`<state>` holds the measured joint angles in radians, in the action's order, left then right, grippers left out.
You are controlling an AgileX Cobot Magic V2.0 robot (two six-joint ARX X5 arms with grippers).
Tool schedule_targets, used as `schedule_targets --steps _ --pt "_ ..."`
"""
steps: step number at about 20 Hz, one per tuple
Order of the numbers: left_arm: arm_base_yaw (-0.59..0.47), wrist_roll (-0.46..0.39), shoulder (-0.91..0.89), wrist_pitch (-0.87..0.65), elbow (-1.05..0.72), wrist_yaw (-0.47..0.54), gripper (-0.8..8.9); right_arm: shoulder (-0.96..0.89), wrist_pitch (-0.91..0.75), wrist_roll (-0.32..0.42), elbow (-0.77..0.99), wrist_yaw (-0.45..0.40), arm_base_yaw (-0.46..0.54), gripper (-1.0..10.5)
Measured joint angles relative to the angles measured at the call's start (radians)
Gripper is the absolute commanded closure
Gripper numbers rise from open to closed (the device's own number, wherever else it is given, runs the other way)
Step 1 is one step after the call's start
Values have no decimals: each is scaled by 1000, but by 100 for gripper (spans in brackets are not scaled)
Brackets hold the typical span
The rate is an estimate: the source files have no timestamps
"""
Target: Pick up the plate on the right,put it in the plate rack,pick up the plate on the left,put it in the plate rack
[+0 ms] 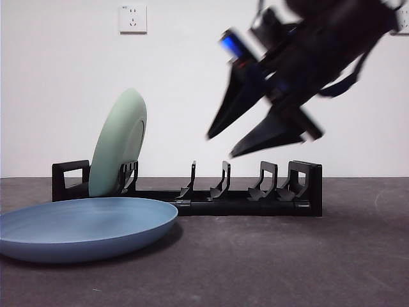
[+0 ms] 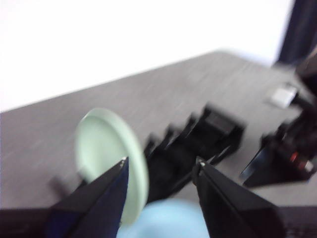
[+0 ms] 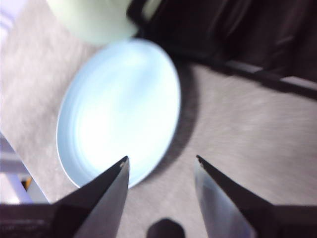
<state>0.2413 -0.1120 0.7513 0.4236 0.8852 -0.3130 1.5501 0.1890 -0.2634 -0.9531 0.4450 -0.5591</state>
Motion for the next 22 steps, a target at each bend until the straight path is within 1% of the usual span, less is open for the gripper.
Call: schedule_targets --steps 1,3,5,7,9,10,11,13,15,17,18,22 --pt "23 -38 -14 71 14 71 586 49 -1 -2 -33 0 -16 730" --pt "66 -99 -19 179 39 182 586 149 2 -3 -103 0 -42 730" --pt "98 -126 -17 239 40 232 587 233 18 -3 -150 0 -62 730" --pt "122 -135 -14 272 40 251 588 298 23 -3 -172 0 -75 734" --pt "135 -140 -13 277 40 261 588 333 25 -4 -187 0 -82 791" --pt "139 -140 -13 279 40 263 588 345 23 -6 -195 0 -83 791" --pt "140 -142 -13 279 40 266 588 357 19 -11 -203 8 -83 791" --pt "142 -142 -12 279 40 267 588 375 14 -22 -209 52 -83 792" --pt "142 -142 -12 279 40 269 588 379 14 -35 -209 57 -83 796" --pt "142 -142 -8 279 40 274 588 379 18 -48 -210 49 -85 938" --pt "142 -142 -3 279 40 280 588 379 25 -52 -210 46 -87 960" --pt "142 -142 18 279 40 285 588 379 65 -56 -210 45 -88 959"
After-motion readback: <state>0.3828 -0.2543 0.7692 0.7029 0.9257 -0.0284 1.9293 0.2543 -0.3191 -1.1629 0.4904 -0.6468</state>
